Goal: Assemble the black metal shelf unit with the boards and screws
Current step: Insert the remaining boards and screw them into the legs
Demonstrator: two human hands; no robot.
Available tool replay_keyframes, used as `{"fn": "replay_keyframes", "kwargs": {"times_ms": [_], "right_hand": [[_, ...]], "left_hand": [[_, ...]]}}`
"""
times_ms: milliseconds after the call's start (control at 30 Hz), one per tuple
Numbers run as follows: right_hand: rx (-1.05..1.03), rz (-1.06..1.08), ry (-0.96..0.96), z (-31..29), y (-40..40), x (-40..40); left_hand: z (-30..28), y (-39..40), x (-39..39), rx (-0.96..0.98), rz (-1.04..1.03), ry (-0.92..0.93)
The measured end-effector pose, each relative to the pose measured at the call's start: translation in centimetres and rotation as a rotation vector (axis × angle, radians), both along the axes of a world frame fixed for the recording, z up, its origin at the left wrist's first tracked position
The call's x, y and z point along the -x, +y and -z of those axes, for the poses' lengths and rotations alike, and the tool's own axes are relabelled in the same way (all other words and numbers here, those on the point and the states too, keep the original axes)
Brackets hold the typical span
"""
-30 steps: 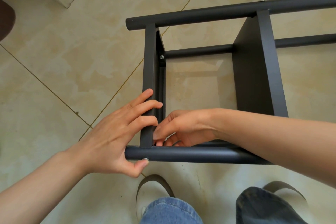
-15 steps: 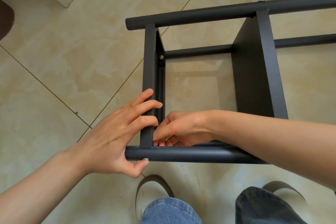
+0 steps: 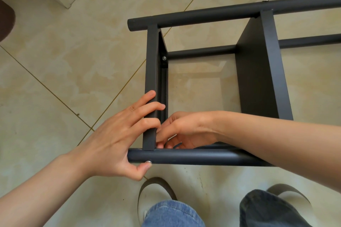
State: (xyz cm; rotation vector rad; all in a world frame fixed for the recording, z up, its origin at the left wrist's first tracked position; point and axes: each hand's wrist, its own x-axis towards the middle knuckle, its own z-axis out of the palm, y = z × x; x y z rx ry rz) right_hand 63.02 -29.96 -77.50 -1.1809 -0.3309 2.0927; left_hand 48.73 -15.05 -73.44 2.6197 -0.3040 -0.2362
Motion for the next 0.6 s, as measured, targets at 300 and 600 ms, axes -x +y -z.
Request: {"fn": "replay_keyframes", "kwargs": {"times_ms": [300,600], "right_hand": [[0.027,0.037,0.007,0.05,0.30,0.48],[0.021,-0.014,-0.097,-0.01,0.24,0.53]], "left_hand": [[0.00,-0.09,-0.02,0.010,-0.004,-0.003],[0.04,-0.04,-0.01,0.015,0.002,-0.016]]}}
